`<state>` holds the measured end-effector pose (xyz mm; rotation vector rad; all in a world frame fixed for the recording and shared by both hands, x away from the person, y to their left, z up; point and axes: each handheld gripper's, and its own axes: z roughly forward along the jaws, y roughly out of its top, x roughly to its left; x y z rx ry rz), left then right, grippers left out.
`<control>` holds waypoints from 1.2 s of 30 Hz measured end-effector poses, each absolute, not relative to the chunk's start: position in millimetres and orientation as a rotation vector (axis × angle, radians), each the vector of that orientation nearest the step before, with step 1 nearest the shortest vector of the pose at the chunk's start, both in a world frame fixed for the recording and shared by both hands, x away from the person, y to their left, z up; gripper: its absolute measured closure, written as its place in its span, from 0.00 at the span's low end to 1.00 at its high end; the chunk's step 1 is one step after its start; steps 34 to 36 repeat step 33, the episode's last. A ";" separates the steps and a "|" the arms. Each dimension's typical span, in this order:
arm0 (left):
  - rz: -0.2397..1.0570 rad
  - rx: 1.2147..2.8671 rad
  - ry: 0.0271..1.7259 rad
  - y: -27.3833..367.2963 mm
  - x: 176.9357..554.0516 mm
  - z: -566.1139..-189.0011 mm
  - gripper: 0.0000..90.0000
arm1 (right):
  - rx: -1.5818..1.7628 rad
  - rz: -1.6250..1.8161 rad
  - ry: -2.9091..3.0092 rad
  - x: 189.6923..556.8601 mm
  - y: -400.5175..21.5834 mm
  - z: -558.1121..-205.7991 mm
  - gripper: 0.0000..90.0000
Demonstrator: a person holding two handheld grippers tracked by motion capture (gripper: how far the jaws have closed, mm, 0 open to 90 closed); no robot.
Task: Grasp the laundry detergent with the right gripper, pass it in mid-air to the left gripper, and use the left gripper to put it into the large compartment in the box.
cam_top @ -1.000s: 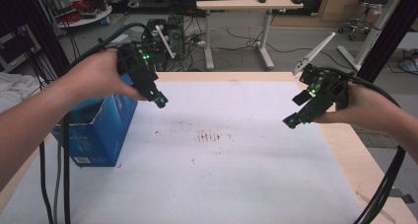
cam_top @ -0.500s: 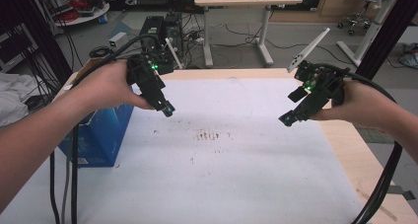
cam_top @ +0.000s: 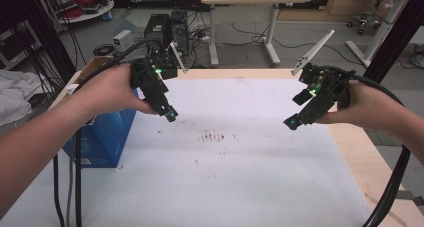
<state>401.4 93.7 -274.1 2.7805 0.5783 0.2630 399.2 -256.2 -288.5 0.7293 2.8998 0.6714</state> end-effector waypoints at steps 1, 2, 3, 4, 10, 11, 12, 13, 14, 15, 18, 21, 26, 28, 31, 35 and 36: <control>0.264 2.777 0.583 94.2 401.2 -274.4 0.23 | 0.728 0.672 2.902 399.7 -256.0 -288.9 0.15; 0.265 2.781 0.581 95.0 401.5 -274.1 0.23 | 0.724 0.670 2.902 400.2 -255.9 -289.2 0.15; 0.264 2.774 0.594 95.4 401.1 -274.3 0.23 | 0.728 0.671 2.904 400.5 -255.5 -289.4 0.15; 0.265 2.779 0.587 96.2 401.3 -273.8 0.23 | 0.727 0.671 2.904 401.0 -255.3 -289.7 0.15; 0.266 2.781 0.599 98.0 401.1 -273.7 0.23 | 0.724 0.668 2.909 402.3 -254.4 -290.8 0.15; 0.267 2.777 0.597 98.2 401.2 -274.5 0.23 | 0.721 0.669 2.910 402.4 -254.3 -290.9 0.15; 0.267 2.779 0.599 98.2 401.3 -274.7 0.23 | 0.720 0.668 2.910 402.6 -254.1 -291.1 0.15; 0.267 2.781 0.598 98.3 401.5 -275.0 0.23 | 0.718 0.668 2.911 402.7 -253.9 -291.1 0.15; 0.265 2.777 0.605 98.3 401.4 -275.5 0.23 | 0.720 0.663 2.912 402.6 -253.7 -291.0 0.15; 0.263 2.781 0.602 98.4 401.6 -275.4 0.23 | 0.721 0.665 2.913 402.5 -253.5 -291.1 0.15; 0.264 2.782 0.599 98.1 401.4 -275.5 0.23 | 0.717 0.666 2.912 402.6 -253.4 -291.3 0.15; 0.262 2.780 0.600 97.9 401.2 -275.3 0.23 | 0.721 0.666 2.911 402.7 -253.7 -291.0 0.15; 0.262 2.781 0.603 97.9 401.1 -275.6 0.23 | 0.722 0.667 2.910 402.9 -253.8 -291.2 0.15; 0.258 2.781 0.603 98.3 401.6 -275.6 0.23 | 0.718 0.672 2.910 402.9 -253.7 -291.2 0.15; 0.258 2.778 0.609 98.9 402.2 -275.7 0.23 | 0.723 0.671 2.912 403.1 -253.7 -291.1 0.15; 0.259 2.779 0.609 99.0 402.4 -275.8 0.23 | 0.717 0.672 2.914 403.9 -253.9 -291.6 0.15; 0.259 2.779 0.609 99.0 402.4 -275.8 0.23 | 0.717 0.672 2.914 403.9 -253.9 -291.6 0.15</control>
